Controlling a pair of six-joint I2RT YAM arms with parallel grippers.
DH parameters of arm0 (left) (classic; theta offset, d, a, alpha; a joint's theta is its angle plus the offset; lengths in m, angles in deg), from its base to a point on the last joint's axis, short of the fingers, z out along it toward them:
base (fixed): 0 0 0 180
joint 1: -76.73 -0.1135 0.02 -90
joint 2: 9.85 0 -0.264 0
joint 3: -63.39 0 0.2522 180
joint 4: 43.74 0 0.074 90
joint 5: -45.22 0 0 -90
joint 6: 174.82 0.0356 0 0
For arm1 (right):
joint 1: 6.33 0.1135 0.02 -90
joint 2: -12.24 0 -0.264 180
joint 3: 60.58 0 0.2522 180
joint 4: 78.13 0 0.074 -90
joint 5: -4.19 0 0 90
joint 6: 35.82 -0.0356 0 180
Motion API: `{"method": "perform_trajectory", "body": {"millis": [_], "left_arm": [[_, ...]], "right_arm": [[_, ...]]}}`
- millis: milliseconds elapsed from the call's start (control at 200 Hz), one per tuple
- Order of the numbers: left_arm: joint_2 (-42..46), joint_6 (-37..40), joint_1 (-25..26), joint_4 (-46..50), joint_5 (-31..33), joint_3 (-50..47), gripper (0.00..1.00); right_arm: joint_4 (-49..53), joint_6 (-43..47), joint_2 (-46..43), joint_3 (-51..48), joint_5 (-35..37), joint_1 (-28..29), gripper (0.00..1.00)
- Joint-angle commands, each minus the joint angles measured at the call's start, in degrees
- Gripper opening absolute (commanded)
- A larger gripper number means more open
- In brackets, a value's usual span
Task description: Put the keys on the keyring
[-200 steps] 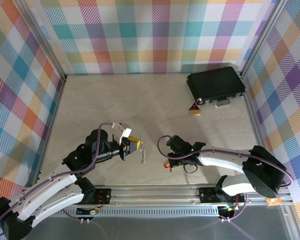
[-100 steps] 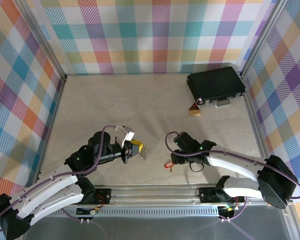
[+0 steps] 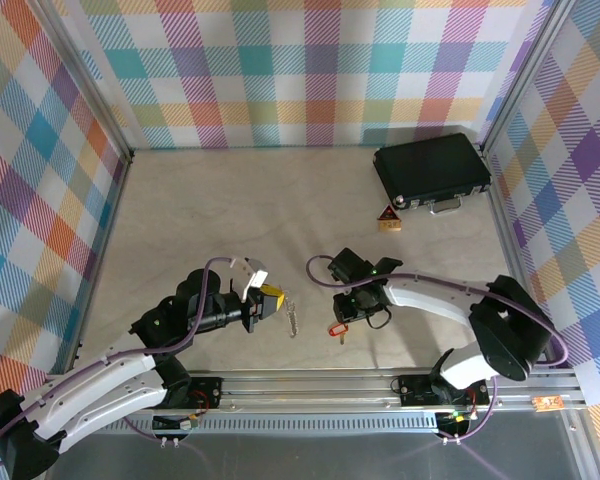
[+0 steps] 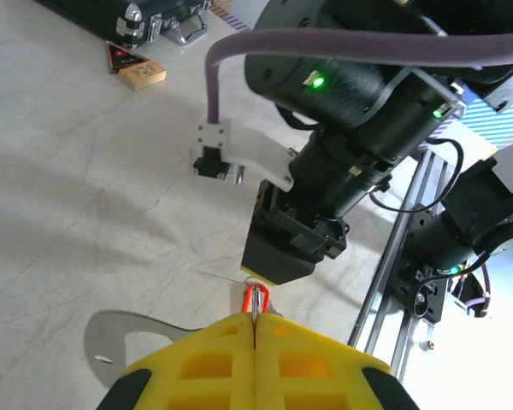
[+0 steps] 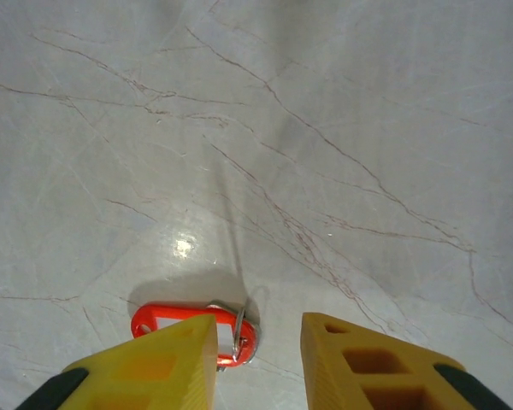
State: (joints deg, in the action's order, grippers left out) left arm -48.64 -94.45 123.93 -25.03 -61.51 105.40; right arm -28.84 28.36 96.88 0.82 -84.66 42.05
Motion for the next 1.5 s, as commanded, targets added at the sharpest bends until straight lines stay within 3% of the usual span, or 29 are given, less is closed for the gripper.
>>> {"method": "perform_trajectory", "body": {"millis": [0, 660, 1035, 1260, 1495], "left_arm": [[1.4, -0.5, 0.6, -4.3, -0.7, -0.9, 0.0], [3.5, -0.8, 0.7, -4.9, -0.3, -1.9, 0.0], [2.8, -1.1, 0.7, -3.9, 0.4, -2.0, 0.0], [3.1, -1.0, 0.7, -3.7, 0.6, -1.7, 0.0], [4.0, -1.1, 0.7, -3.3, 1.1, -1.5, 0.0]], "right_arm": [[3.2, 1.5, 1.4, 2.1, -2.3, -0.3, 0.28], [3.3, 2.2, 4.1, 1.8, -3.8, -0.3, 0.12], [0.3, 0.7, -0.3, -1.1, -3.9, -0.3, 0.05], [-15.3, -3.4, -9.7, -9.8, -2.1, 0.9, 0.0], [-36.6, -10.0, -16.8, -21.7, 9.0, 4.1, 0.0]]}}
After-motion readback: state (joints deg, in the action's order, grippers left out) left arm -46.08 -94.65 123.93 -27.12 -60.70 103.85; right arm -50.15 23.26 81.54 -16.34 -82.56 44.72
